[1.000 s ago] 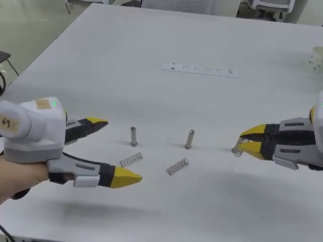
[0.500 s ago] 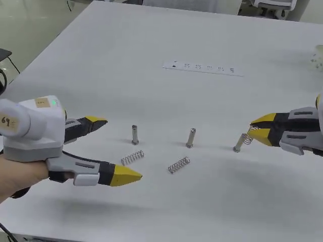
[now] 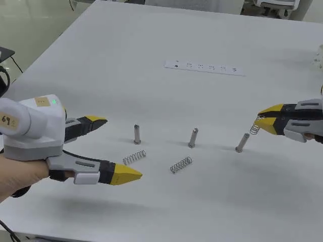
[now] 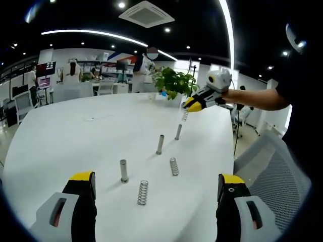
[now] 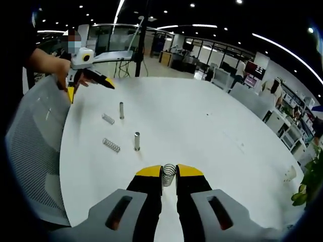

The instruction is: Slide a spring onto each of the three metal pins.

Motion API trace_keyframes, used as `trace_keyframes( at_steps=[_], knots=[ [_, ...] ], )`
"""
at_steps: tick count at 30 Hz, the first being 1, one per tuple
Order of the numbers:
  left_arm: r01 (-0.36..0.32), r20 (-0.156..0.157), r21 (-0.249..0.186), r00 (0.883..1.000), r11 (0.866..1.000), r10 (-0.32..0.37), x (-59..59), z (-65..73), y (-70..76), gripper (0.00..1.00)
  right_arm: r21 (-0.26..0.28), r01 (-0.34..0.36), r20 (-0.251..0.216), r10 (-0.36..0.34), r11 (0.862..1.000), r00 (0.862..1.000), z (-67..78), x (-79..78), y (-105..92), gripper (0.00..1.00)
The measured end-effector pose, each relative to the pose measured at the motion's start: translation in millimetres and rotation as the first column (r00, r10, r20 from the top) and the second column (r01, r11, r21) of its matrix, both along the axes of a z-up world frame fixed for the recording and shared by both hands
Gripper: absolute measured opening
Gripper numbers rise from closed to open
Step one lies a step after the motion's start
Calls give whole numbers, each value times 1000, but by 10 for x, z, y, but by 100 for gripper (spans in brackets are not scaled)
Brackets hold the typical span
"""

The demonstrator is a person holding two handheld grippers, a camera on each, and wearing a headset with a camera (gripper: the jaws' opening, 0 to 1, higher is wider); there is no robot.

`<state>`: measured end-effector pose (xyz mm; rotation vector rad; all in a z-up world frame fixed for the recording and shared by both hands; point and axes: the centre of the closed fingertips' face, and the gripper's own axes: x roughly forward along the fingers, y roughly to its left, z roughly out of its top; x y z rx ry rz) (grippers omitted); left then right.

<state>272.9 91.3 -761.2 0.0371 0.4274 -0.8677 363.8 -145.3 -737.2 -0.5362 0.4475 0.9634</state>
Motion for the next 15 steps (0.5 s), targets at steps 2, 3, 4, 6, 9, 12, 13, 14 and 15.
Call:
trace_keyframes(
  at_steps=[2, 3, 4, 6, 9, 12, 13, 14, 15],
  knots=[
    [0, -1, 2, 1000, 1000, 0, -3, -8, 3, 98, 8, 8, -8, -8, 1000, 1000, -9, 13, 10, 7],
    [1, -3, 7, 1000, 1000, -1, -7, -24, 9, 98, 14, 12, -10, -12, 1000, 1000, -12, 19, 17, 7],
    [1, -6, 8, 1000, 1000, -1, -10, -32, 12, 98, 17, 14, -12, -13, 1000, 1000, -17, 25, 22, 7],
    [0, -6, 7, 1000, 1000, 1, -14, -25, 17, 98, 20, 17, -15, -17, 1000, 1000, -26, 32, 30, 7],
    [-5, -5, 2, 1000, 1000, 5, -8, -11, 26, 98, 18, 15, -22, -14, 1000, 1000, -50, 26, 43, 7],
    [-7, -2, -3, 1000, 1000, 7, 3, 8, 32, 98, 17, 20, -27, -20, 1000, 999, -74, 38, 36, 7],
    [-7, -2, -3, 1000, 1000, 7, 5, 7, 34, 98, 19, 22, -27, -21, 1000, 999, -76, 41, 36, 7],
    [-8, -3, 1, 1000, 1000, 8, 8, -3, 42, 98, 21, 22, -29, -21, 1000, 999, -80, 40, 41, 7],
    [-8, -5, 3, 1000, 1000, 8, 7, -10, 44, 98, 22, 21, -33, -20, 1000, 999, -85, 37, 45, 7]
  ],
)
